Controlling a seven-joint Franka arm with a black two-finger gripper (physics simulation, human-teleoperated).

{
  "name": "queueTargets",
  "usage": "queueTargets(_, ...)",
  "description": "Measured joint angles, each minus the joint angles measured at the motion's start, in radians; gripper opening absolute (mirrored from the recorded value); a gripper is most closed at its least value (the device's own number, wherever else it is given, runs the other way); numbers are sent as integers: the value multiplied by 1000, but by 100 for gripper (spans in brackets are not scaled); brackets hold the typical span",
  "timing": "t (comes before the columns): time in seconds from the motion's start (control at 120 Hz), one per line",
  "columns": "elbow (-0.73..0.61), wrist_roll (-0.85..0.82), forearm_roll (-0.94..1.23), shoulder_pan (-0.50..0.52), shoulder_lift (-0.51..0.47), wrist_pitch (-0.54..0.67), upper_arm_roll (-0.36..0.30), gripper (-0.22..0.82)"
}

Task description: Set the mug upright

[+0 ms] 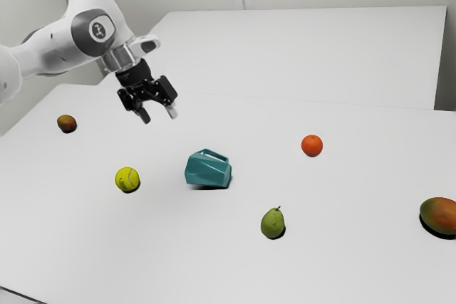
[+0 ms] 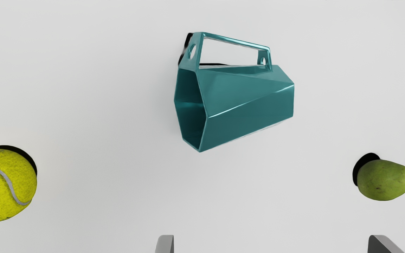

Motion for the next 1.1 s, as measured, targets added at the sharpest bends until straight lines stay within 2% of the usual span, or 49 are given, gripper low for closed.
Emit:
queueTargets(0.283, -158, 255, -236, 49, 29, 181, 0, 60)
queueTargets(0.533, -190, 467, -378, 87, 126, 266, 0, 60)
queueTargets(0.783, -192, 615, -451, 95, 206, 296, -2, 60)
queueTargets(1.1, -198, 732, -531, 101, 247, 261, -9, 60)
